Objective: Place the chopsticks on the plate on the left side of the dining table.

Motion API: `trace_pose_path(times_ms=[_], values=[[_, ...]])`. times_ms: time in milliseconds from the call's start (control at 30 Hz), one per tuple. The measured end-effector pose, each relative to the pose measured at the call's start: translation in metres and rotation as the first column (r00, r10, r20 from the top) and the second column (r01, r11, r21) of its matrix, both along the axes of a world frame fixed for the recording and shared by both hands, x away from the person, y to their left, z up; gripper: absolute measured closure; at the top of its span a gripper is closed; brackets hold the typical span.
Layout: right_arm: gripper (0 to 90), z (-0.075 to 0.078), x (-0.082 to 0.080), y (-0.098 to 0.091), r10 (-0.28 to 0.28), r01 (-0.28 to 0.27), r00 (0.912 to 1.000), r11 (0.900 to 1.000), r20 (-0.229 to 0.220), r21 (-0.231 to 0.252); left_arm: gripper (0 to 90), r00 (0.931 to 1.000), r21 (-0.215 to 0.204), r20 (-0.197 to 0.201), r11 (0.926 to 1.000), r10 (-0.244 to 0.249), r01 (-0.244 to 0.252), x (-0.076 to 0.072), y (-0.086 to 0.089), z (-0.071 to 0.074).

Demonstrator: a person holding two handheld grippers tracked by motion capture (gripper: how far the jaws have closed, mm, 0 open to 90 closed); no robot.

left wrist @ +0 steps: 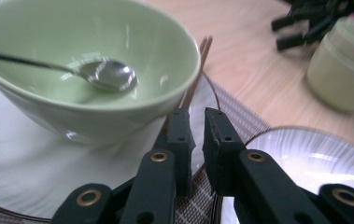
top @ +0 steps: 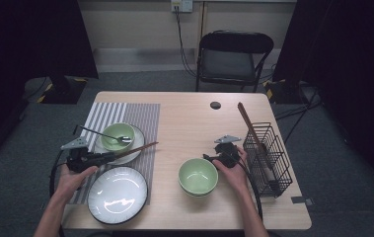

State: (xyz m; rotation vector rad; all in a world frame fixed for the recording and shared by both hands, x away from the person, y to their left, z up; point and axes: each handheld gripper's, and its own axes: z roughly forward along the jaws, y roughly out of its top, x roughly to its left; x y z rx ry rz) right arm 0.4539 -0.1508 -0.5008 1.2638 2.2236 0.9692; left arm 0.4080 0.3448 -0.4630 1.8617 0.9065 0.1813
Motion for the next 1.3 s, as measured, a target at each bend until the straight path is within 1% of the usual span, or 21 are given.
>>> trace_pose_path(times_ms=[33, 100, 133, 233, 367, 433, 467, 533, 633, 667, 767, 833, 867, 900, 933, 1033, 1100, 1133, 1167, 1200, 1300], values=[[16.5, 0.0, 0.0, 0.0, 0.0, 0.0, 1.0, 1.0, 0.0, 0.0, 81.9, 1.0, 0.005, 0.003, 0.9999, 0.01, -0.01, 0.001, 0.002, 0.001], [16.5, 0.0, 0.0, 0.0, 0.0, 0.0, 1.0, 1.0, 0.0, 0.0, 81.8, 0.9999, -0.003, 0.003, 0.9999, 0.01, -0.01, 0.002, 0.002, 0.001], [16.5, 0.0, 0.0, 0.0, 0.0, 0.0, 1.0, 1.0, 0.0, 0.0, 81.2, 0.9998, -0.001, -0.003, 0.9998, 0.018, -0.018, 0.003, 0.002, 0.0], [16.6, 0.0, 0.0, 0.0, 0.0, 0.0, 1.0, 1.0, 0.0, 0.0, 79.6, 1.0, -0.006, -0.001, 1.0, 0.007, -0.007, 0.004, 0.002, -0.001], [16.6, 0.0, 0.0, 0.0, 0.0, 0.0, 1.0, 1.0, 0.0, 0.0, 76.5, 0.9997, 0.003, -0.011, 0.9998, 0.02, -0.02, 0.002, 0.005, -0.001], [16.6, 0.0, 0.0, 0.0, 0.0, 0.0, 1.0, 1.0, 0.001, 0.0, 76.2, 0.9995, 0.009, -0.018, 0.9996, 0.026, -0.026, 0.001, 0.008, -0.004], [16.6, 0.0, 0.0, 0.0, 0.0, 0.0, 1.0, 1.0, 0.0, 0.0, 76.0, 0.9991, 0.029, -0.03, 0.9991, 0.031, -0.03, 0.0, 0.009, -0.007], [16.6, 0.0, 0.0, 0.0, 0.001, -0.001, 1.0, 1.0, 0.001, 0.0, 75.2, 0.9989, 0.033, -0.035, 0.999, 0.03, -0.029, 0.001, 0.008, -0.009], [16.5, 0.0, 0.0, 0.0, 0.0, 0.0, 1.0, 1.0, 0.0, 0.0, 73.0, 0.9991, 0.046, -0.036, 0.9987, 0.022, -0.02, 0.002, 0.004, -0.009], [16.6, 0.0, 0.0, 0.0, 0.0, 0.0, 1.0, 1.0, 0.001, 0.0, 72.8, 0.9994, 0.046, -0.033, 0.9989, 0.012, -0.011, 0.002, 0.003, -0.01], [16.6, 0.0, 0.0, 0.0, 0.001, -0.001, 1.0, 1.0, 0.001, 0.0, 73.0, 0.9994, 0.052, -0.03, 0.9985, 0.019, -0.017, 0.002, 0.002, -0.009], [16.6, 0.0, 0.0, 0.0, 0.001, -0.001, 1.0, 1.0, 0.001, 0.0, 73.1, 0.9995, 0.047, -0.026, 0.9988, 0.017, -0.015, 0.002, 0.002, -0.01], [16.6, 0.0, 0.0, 0.0, 0.0, 0.0, 1.0, 1.0, 0.001, 0.0, 73.1, 0.9995, 0.053, -0.023, 0.9984, 0.02, -0.019, 0.002, 0.002, -0.01], [16.6, 0.0, 0.0, 0.0, 0.0, 0.0, 1.0, 1.0, 0.0, 0.0, 71.1, 0.9995, 0.061, -0.017, 0.9978, 0.028, -0.027, 0.001, 0.003, -0.008], [16.6, 0.0, 0.0, 0.0, 0.001, -0.001, 1.0, 1.0, 0.001, 0.0, 71.0, 0.9994, 0.042, -0.021, 0.9988, 0.027, -0.026, 0.001, 0.004, -0.008], [16.6, 0.0, 0.0, 0.0, 0.001, -0.001, 1.0, 1.0, 0.001, -0.001, 71.1, 0.9992, 0.04, -0.013, 0.9985, 0.039, -0.038, 0.0, 0.007, -0.007], [16.6, 0.0, 0.0, 0.0, 0.0, 0.0, 1.0, 1.0, 0.0, 0.0, 70.4, 0.9988, 0.049, -0.017, 0.9978, 0.045, -0.044, 0.001, 0.007, -0.008], [16.5, 0.0, 0.0, 0.0, 0.001, -0.001, 1.0, 1.0, 0.001, -0.001, 69.2, 0.9986, 0.064, -0.019, 0.9968, 0.049, -0.048, 0.001, 0.007, -0.009], [16.5, 0.0, 0.0, 0.0, 0.001, -0.001, 1.0, 1.0, 0.001, -0.001, 67.8, 0.9986, 0.064, -0.019, 0.9968, 0.049, -0.048, 0.001, 0.007, -0.009], [16.6, 0.0, 0.0, 0.0, 0.001, -0.001, 1.0, 1.0, 0.001, 0.0, 66.8, 0.9985, 0.075, -0.022, 0.996, 0.05, -0.048, 0.002, 0.004, -0.011], [16.6, 0.0, 0.0, 0.0, 0.001, -0.001, 1.0, 1.0, 0.001, 0.0, 66.4, 0.999, 0.096, -0.028, 0.9948, 0.035, -0.033, 0.003, -0.001, -0.013]])
